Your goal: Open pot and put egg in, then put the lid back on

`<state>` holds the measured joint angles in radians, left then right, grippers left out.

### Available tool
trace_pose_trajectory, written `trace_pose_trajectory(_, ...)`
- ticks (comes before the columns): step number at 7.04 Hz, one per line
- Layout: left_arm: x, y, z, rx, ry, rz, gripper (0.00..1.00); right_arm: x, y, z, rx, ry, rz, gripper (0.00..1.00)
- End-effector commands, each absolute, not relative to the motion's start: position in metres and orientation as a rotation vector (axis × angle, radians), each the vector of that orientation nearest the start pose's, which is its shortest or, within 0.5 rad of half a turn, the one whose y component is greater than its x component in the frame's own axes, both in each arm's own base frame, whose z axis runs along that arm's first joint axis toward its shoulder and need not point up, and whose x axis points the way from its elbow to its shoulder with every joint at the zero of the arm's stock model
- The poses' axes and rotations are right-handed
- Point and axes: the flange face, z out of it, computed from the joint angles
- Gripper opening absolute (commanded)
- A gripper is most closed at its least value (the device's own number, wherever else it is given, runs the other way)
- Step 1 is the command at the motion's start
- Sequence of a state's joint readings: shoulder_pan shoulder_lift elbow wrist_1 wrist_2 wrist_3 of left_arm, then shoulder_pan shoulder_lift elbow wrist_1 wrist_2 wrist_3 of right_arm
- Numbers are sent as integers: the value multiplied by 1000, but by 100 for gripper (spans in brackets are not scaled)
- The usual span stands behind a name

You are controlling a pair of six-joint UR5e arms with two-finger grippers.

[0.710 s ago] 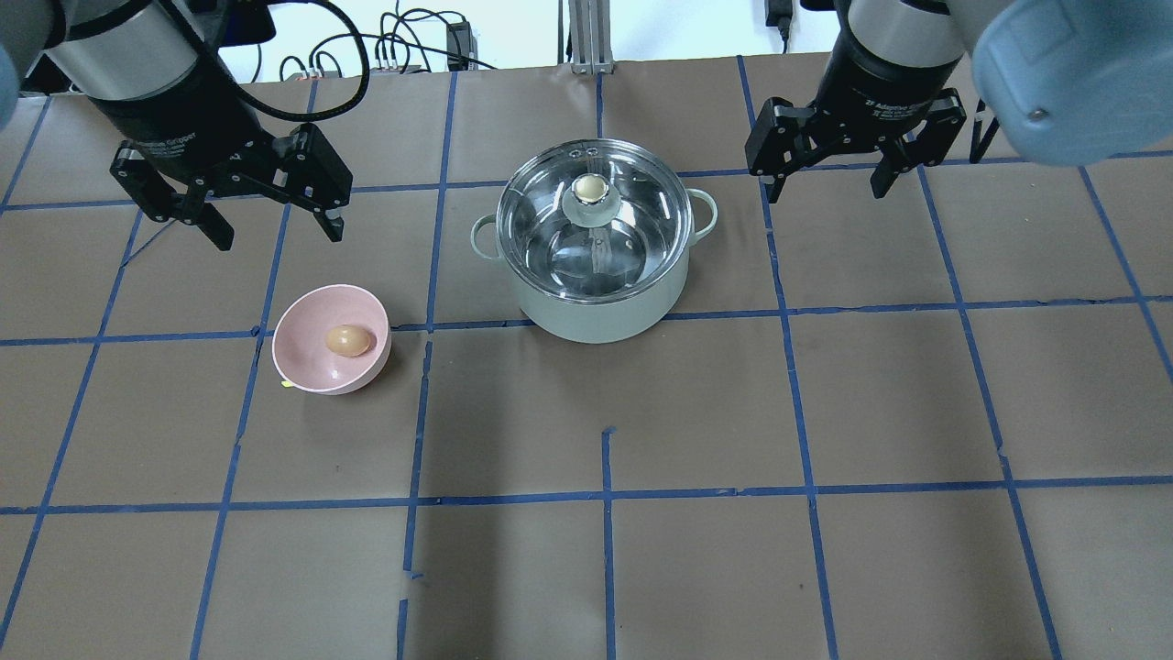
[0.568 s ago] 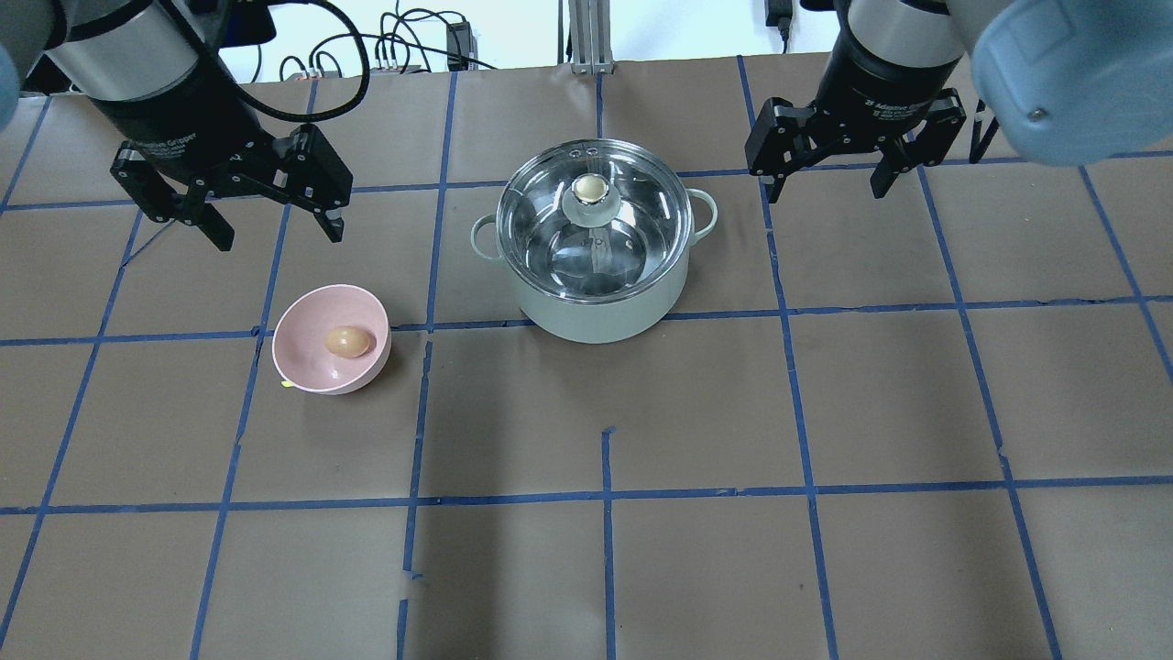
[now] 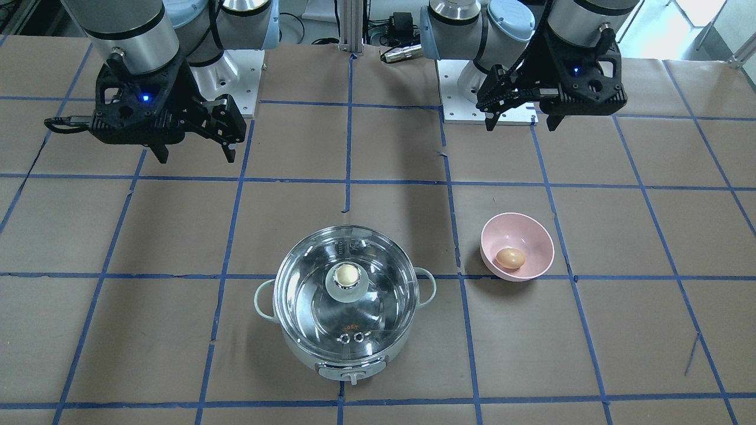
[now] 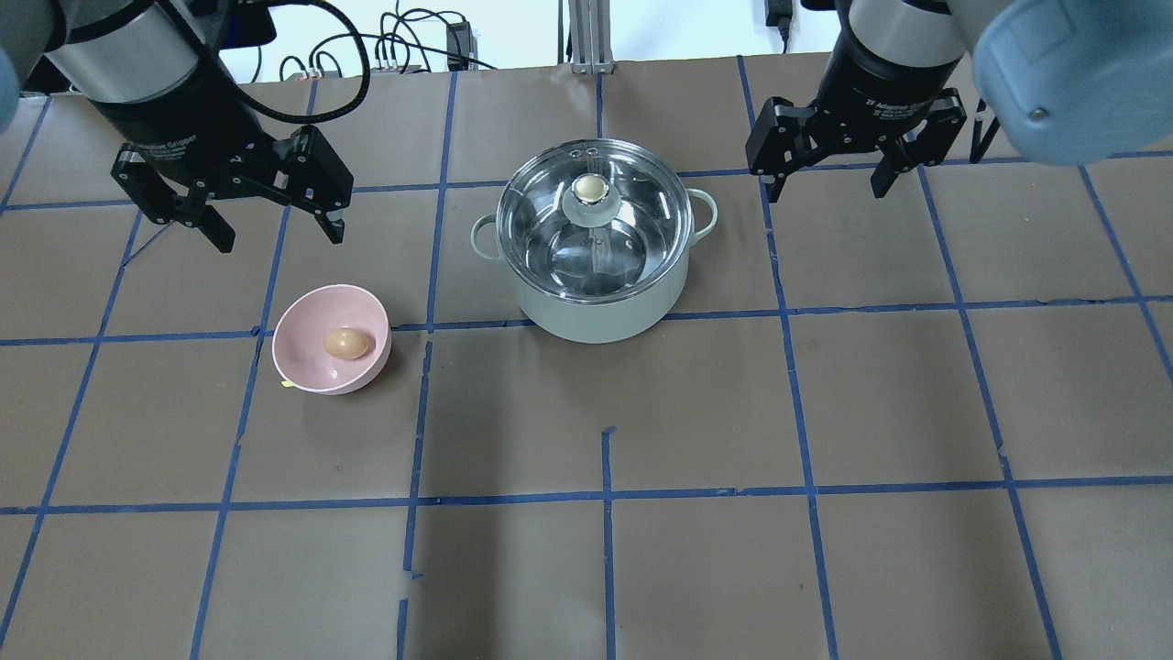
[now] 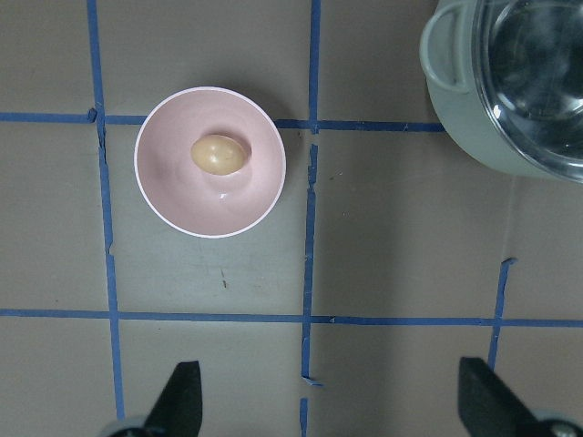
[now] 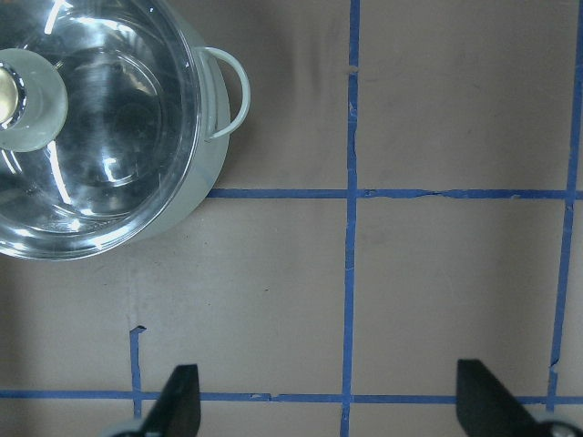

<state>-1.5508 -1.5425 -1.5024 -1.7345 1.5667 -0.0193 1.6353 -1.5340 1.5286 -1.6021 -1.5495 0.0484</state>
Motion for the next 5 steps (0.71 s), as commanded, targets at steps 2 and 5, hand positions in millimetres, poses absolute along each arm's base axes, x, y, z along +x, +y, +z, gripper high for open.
trace_pose_trajectory(2,-122,-476,521,-72,3140,65,99,172,-504,488,-36,3097,-37,99)
trace_pose_trajectory(5,-112,-508,492,-144,3138,34,100,204,-565,493,-124,3093,-68,100)
